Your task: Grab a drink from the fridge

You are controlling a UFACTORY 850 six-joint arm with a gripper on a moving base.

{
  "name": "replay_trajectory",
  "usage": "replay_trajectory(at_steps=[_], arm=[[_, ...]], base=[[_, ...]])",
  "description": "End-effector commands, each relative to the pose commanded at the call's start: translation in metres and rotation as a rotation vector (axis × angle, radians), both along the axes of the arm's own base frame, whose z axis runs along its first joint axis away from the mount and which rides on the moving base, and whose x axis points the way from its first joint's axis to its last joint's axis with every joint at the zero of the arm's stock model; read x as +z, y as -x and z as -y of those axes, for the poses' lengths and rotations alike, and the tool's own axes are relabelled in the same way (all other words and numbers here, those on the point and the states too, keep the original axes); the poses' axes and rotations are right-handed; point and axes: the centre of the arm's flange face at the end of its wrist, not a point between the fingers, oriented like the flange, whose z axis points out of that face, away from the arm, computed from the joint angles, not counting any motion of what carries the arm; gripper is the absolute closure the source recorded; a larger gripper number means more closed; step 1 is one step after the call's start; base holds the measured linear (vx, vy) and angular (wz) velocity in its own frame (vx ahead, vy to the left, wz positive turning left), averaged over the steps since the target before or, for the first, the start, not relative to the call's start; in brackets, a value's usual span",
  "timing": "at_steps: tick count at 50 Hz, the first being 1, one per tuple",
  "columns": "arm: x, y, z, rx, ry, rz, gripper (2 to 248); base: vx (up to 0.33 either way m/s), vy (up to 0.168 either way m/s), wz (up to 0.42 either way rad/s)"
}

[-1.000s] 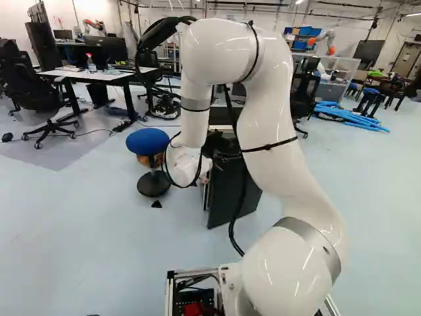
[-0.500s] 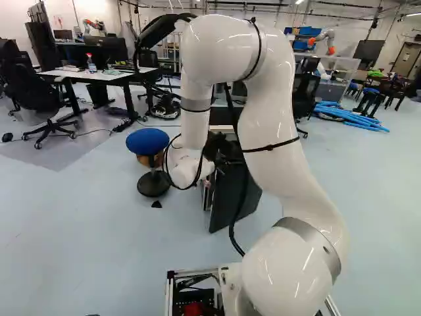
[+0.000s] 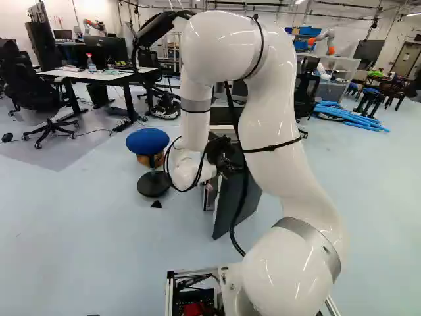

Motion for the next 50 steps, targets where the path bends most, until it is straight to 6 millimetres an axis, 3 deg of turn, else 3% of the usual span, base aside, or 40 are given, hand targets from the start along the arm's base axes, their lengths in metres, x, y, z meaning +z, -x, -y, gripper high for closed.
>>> replay_trajectory(at_steps=[50], arm=[[0.0,0.058,0.015,-0.334,0.049,-0.032,3]], base=[[0.0,0.0,0.0]])
